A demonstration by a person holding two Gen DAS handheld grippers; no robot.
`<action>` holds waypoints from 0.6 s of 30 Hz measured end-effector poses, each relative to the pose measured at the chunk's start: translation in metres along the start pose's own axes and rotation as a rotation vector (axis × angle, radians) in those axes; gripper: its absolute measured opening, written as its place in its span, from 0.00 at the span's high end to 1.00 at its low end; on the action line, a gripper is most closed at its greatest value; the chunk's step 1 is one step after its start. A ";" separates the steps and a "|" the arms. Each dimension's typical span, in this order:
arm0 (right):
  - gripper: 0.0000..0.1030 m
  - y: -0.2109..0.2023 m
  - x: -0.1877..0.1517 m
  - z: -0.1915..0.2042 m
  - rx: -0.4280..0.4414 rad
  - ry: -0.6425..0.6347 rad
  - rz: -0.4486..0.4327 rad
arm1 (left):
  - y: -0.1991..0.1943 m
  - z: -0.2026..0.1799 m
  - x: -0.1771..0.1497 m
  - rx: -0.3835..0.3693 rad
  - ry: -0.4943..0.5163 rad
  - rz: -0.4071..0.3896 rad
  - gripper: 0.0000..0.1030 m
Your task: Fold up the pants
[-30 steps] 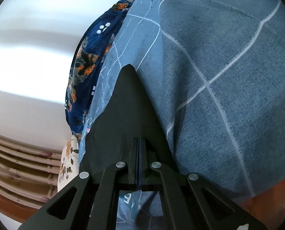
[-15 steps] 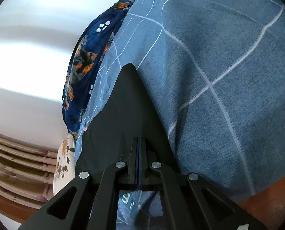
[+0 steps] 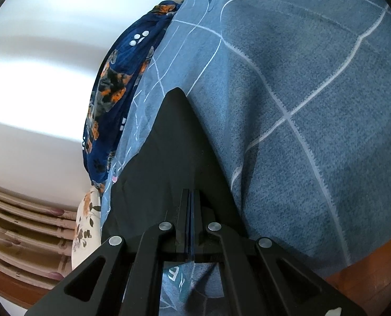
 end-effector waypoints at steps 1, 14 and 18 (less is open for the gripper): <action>1.00 0.000 0.000 0.000 0.000 0.002 0.001 | -0.002 0.001 0.003 -0.016 0.001 -0.013 0.14; 1.00 0.001 0.003 -0.002 0.013 0.026 -0.010 | -0.017 -0.028 0.015 -0.138 0.133 -0.142 0.14; 1.00 0.000 0.003 -0.003 0.014 0.025 -0.010 | -0.007 -0.021 0.016 -0.099 0.128 -0.147 0.14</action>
Point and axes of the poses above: each gripper's, at about its wrist camera, not at the fingertips, and y roughly the way its jaws point, z to its left, x to its top, the point moved 9 cm from there along y, roughly the way its jaws point, and after that the axes turned 14 degrees about -y, right-handed, at the moved point
